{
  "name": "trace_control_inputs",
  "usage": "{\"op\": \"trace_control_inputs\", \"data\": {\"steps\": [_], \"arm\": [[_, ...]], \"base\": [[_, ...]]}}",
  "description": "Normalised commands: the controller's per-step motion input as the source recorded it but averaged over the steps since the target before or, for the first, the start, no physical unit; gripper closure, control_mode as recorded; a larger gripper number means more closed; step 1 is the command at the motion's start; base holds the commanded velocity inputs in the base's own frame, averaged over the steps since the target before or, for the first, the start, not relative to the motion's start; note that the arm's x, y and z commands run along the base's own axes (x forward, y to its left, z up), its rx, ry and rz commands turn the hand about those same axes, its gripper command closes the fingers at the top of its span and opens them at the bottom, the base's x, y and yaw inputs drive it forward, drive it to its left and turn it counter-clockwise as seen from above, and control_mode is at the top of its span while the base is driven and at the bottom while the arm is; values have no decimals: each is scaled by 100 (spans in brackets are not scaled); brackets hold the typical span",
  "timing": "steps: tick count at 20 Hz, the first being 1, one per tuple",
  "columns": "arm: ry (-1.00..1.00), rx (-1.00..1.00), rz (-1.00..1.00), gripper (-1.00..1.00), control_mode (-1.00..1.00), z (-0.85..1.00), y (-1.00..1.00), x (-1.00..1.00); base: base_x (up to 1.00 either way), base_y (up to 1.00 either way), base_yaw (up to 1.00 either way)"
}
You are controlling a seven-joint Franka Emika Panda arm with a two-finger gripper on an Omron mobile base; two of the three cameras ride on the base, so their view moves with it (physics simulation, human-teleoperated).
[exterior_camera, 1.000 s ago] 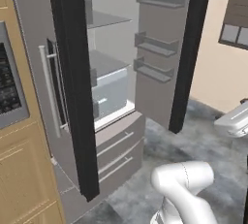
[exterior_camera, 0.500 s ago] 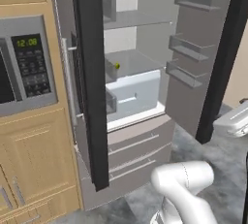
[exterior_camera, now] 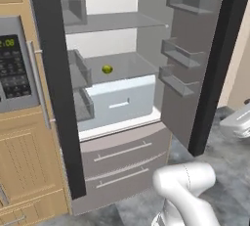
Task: Retrieve the kiwi and pear from the fridge and place them into the bowl on the dining table.
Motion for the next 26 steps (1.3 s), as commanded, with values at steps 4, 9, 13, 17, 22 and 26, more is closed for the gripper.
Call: {"op": "trace_control_inputs", "data": {"steps": [4, 9, 13, 17, 22, 26], "arm": [[0, 0, 0, -100, 100, 0, 0, 0], [0, 0, 0, -100, 100, 0, 0, 0], [0, 0, 0, -100, 100, 0, 0, 0], [0, 0, 0, -100, 100, 0, 0, 0], [0, 0, 0, -100, 100, 0, 0, 0], [0, 0, 0, -100, 100, 0, 0, 0]], "base": [[39, 51, 0], [19, 85, 0], [16, 44, 0], [1, -21, 6], [0, -56, 18], [1, -35, 23]]}}
